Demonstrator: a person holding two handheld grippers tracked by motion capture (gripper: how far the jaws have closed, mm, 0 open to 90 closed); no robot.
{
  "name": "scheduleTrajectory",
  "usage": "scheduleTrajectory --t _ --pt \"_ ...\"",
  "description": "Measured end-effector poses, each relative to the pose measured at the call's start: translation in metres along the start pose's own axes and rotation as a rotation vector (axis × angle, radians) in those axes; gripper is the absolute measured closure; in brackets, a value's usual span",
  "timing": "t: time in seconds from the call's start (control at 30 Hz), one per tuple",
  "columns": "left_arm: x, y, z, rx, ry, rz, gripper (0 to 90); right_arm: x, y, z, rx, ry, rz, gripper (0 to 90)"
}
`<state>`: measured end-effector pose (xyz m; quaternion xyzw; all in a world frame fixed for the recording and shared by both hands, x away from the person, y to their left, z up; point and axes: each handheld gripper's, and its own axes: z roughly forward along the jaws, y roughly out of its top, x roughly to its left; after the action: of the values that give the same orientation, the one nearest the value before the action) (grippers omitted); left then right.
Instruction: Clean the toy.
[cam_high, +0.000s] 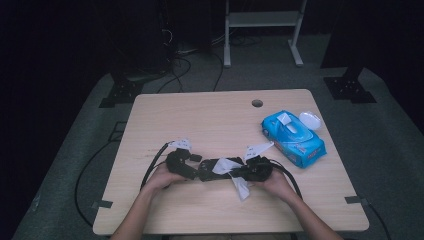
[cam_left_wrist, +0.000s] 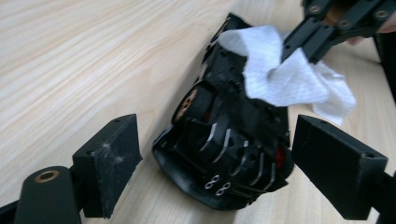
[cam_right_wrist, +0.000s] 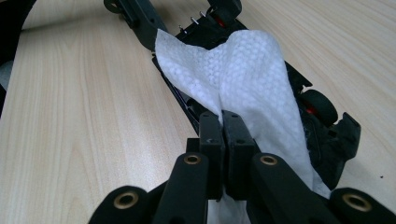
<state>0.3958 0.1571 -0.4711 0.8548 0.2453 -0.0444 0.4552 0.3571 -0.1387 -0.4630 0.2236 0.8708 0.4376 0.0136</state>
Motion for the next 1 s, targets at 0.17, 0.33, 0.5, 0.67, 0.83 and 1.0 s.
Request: scheduleTrajectory --t 0.17,0.33,0.5,0.67,0.83,1.0 --pt "0.002 0.000 0.005 0.012 -0.006 -0.041 17.5 0.001 -0.001 0.000 0.001 -0.004 -0.007 87.3" --pt "0.004 0.000 0.007 0.030 -0.016 -0.094 17.6 0.002 -0.001 0.000 0.000 -0.005 -0.008 87.3" --pt "0.005 -0.002 0.009 0.030 -0.084 -0.122 24.7 0.003 -0.001 0.000 0.000 -0.009 -0.015 87.3" --pt "0.004 -0.002 0.009 0.035 -0.082 -0.122 25.2 0.004 -0.001 -0.001 0.003 -0.015 -0.023 87.3" --pt "0.001 0.000 0.008 0.041 -0.072 -0.085 25.9 0.004 -0.003 -0.001 -0.005 -0.014 -0.016 87.3" --pt "-0.006 0.002 0.007 0.033 -0.043 -0.005 26.1 0.007 -0.004 -0.002 -0.001 -0.022 -0.029 87.3"
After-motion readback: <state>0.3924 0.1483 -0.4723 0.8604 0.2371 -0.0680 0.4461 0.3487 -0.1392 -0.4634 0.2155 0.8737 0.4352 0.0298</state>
